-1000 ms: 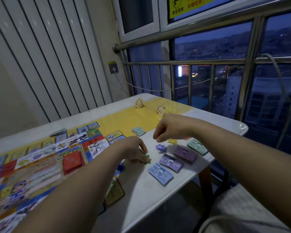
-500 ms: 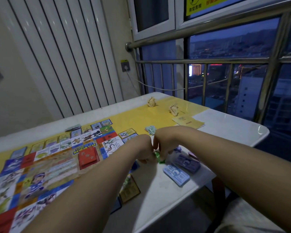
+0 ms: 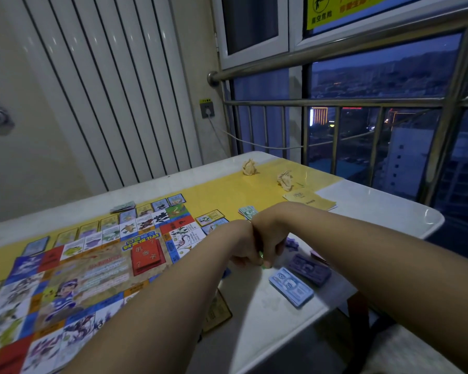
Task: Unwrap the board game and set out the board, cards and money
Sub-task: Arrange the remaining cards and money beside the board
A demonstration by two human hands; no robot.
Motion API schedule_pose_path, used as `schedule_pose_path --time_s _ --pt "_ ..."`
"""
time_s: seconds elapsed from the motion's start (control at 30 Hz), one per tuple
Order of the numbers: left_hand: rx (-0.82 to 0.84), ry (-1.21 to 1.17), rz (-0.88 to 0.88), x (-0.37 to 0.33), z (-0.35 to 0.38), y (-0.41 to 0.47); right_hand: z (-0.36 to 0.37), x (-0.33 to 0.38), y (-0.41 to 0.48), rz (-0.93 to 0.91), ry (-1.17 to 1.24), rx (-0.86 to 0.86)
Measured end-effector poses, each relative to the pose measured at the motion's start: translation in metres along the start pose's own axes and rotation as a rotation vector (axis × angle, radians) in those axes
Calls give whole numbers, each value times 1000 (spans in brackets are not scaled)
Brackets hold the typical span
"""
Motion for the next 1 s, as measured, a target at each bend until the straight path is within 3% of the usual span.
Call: schedule_pose_path --time_s 0.57,0.73,1.0 --pt "-3 -71 -44 9 1 6 1 -5 2 17 -29 -20" --pt "-110 138 1 10 -2 7 1 -6 1 9 -54 -60" --pt "-136 87 24 10 -1 6 3 -6 -9 28 -49 -70"
Point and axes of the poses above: each hand's wrist, its own y-axis towards the middle knuckle, its own z-axis out of the palm, x = y × z, the point moved 4 cm from there along y, towards the middle knuckle, and after that the axes turned 2 degrees about -z, right-handed, at the moved point
